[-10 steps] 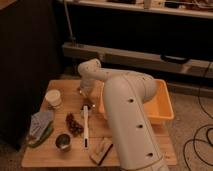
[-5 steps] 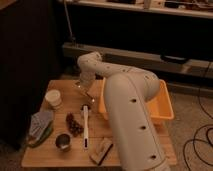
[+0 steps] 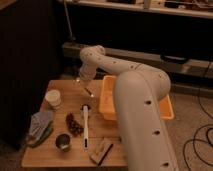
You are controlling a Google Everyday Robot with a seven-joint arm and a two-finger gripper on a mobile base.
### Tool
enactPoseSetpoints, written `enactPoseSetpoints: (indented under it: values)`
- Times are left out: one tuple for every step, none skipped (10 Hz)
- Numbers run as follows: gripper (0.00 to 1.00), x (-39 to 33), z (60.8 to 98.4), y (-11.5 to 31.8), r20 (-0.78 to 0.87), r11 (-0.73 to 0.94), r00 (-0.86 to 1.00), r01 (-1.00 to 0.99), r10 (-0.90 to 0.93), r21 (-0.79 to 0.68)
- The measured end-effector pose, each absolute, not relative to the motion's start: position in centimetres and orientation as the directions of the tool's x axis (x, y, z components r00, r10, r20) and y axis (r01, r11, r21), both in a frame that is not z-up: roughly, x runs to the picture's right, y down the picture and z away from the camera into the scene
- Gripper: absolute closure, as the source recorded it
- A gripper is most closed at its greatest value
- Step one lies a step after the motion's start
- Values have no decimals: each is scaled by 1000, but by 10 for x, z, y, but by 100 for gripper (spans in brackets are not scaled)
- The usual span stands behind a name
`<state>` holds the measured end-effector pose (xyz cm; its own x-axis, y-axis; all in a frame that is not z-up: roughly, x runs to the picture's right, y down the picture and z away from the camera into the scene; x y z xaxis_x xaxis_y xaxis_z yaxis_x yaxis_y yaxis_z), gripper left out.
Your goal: Place fork in metal cup
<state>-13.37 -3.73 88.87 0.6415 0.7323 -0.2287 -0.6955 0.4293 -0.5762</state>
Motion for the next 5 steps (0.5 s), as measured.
enactPoseSetpoints:
  values:
    - [100,-136,874,-41,-219,429,653,-677,725,-599]
    - [100,-142,859,-42,-211,431,667,-658,715,-618]
    - [100,-148,844,-39,-205,430,679,-639,705,-638]
    - [100,-148,824,-33,-200,428,694,-617,692,-660]
    - [100,-147,810,-28,-198,424,706,-598,680,-680]
